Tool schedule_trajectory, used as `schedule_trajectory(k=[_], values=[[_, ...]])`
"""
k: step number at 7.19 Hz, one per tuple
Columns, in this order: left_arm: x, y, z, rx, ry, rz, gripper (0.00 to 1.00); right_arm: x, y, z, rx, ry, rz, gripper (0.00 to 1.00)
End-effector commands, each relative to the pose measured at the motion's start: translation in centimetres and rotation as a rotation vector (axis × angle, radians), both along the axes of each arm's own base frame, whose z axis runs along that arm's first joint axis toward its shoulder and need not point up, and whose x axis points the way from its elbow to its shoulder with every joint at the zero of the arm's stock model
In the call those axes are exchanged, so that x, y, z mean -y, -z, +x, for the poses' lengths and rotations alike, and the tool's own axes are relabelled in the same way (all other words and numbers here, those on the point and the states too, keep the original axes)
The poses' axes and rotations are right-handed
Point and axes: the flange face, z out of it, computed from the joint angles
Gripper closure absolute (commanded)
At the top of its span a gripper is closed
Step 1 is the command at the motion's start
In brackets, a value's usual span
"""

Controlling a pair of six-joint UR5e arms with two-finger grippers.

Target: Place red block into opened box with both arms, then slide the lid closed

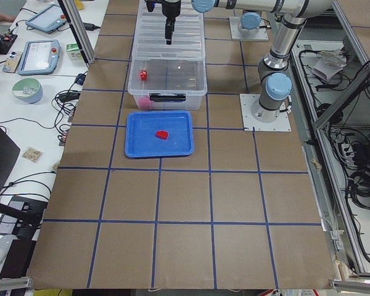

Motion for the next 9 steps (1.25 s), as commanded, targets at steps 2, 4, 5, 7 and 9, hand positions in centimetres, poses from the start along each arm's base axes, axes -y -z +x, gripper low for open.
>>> schedule_trajectory(k=[2,4,5,7,9], values=[[0.4,0.8,0.2,0.006,-0.007,0.01,0.0,-0.1,-1.0,0.4,0.01,-0.004,-0.021,0.0],[0.4,0.9,0.3,0.009,-0.003,0.013,0.0,-0.2,-5.8,3.7,0.094,-0.032,-0.108,0.0],[-0.1,0.2,0.3,0.009,-0.003,-0.001,0.0,-0.7,-9.2,6.5,0.1,-0.071,-0.116,0.0],[0.2,0.0,1.8,0.018,0.024,-0.003,0.0,-2.6,-15.9,13.9,0.147,-0.032,-0.138,0.0],[2.8,2.5,10.3,0.086,0.05,0.049,0.0,-4.1,-16.8,18.8,0.219,-0.031,-0.148,0.0]])
